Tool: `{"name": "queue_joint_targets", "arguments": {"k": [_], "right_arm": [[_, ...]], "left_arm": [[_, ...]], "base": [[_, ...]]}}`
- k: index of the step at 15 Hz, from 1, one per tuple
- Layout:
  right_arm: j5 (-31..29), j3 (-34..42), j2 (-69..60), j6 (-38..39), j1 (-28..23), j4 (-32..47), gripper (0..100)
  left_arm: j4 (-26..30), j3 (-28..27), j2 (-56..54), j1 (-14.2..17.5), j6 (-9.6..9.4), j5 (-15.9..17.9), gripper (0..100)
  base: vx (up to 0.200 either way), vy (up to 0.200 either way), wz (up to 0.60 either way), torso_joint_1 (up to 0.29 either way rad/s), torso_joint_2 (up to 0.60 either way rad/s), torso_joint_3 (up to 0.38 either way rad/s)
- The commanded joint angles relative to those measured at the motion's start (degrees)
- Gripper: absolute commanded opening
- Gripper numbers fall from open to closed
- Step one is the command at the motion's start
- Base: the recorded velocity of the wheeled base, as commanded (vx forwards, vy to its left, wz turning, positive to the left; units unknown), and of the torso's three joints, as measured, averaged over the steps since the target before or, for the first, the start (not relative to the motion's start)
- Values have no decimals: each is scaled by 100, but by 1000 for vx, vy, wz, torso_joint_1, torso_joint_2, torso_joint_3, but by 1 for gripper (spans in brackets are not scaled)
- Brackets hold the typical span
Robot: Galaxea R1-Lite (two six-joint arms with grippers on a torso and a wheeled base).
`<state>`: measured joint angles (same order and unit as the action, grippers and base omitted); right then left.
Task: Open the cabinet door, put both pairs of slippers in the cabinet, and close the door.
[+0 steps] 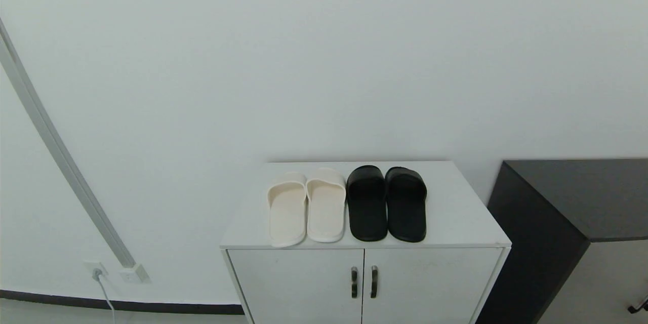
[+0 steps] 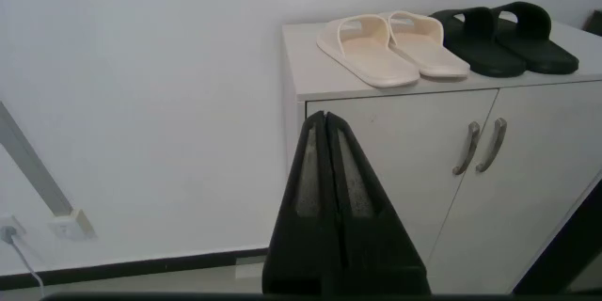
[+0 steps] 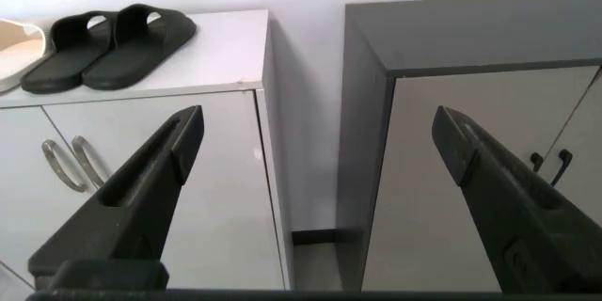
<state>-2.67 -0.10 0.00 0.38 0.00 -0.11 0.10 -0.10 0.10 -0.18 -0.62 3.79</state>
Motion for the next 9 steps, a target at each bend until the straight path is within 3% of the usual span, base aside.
{"name": "queue_joint_targets", "arguments": {"k": [1, 9], "right_arm": [[-5, 10, 0, 24, 0, -7, 100], [276, 10, 141, 15, 35, -7, 100]], "left_arm": [[-1, 1, -1, 1, 1, -1, 0], [-1, 1, -1, 1, -26, 16, 0]], "base": [[0, 0, 0, 0, 0, 0], [0, 0, 0, 0, 0, 0]]}}
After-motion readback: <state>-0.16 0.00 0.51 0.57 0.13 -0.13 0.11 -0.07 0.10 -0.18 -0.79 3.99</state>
